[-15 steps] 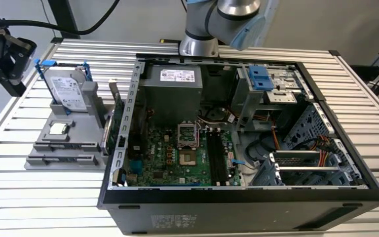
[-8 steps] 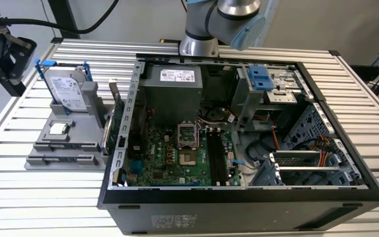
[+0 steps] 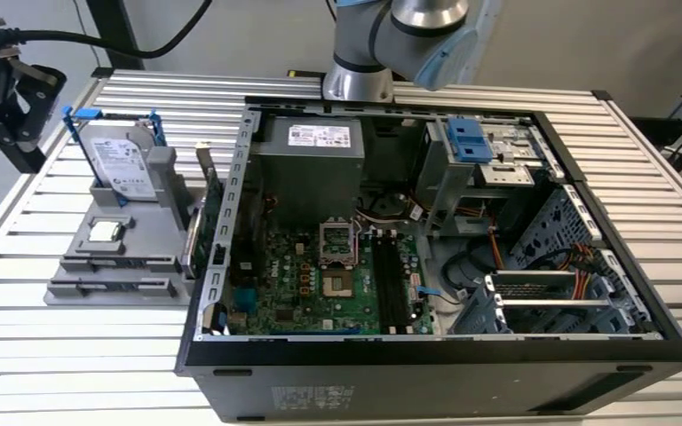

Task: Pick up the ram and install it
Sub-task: 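Pick up the ram and move it above insertion slot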

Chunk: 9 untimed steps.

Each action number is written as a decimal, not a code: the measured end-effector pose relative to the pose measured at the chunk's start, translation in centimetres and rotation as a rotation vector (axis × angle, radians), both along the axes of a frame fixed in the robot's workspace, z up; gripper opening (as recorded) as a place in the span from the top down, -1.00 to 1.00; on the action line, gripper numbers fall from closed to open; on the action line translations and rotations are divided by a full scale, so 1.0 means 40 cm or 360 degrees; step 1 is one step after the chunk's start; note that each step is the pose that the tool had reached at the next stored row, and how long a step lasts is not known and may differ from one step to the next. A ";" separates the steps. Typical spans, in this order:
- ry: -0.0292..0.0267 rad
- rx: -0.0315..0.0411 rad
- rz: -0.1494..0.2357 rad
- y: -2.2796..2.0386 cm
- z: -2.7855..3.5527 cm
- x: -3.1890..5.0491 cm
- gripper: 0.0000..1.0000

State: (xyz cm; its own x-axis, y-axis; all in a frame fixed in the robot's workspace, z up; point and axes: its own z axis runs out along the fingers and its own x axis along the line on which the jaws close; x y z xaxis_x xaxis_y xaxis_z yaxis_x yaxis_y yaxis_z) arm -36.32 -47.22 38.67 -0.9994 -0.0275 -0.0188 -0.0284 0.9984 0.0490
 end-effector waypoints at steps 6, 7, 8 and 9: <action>-0.00002 0.0000 0.0075 0.000 0.000 0.000 1.00; -0.00003 0.0000 0.0090 0.000 0.000 0.000 1.00; -0.00003 0.0000 0.0104 0.000 0.000 0.000 1.00; -0.00002 0.0000 0.0119 0.000 0.000 0.000 1.00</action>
State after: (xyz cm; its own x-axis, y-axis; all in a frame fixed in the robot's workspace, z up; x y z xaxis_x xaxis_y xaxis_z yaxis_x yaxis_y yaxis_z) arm -36.32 -47.22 38.67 -0.9946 -0.1019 -0.0189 -0.1027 0.9935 0.0488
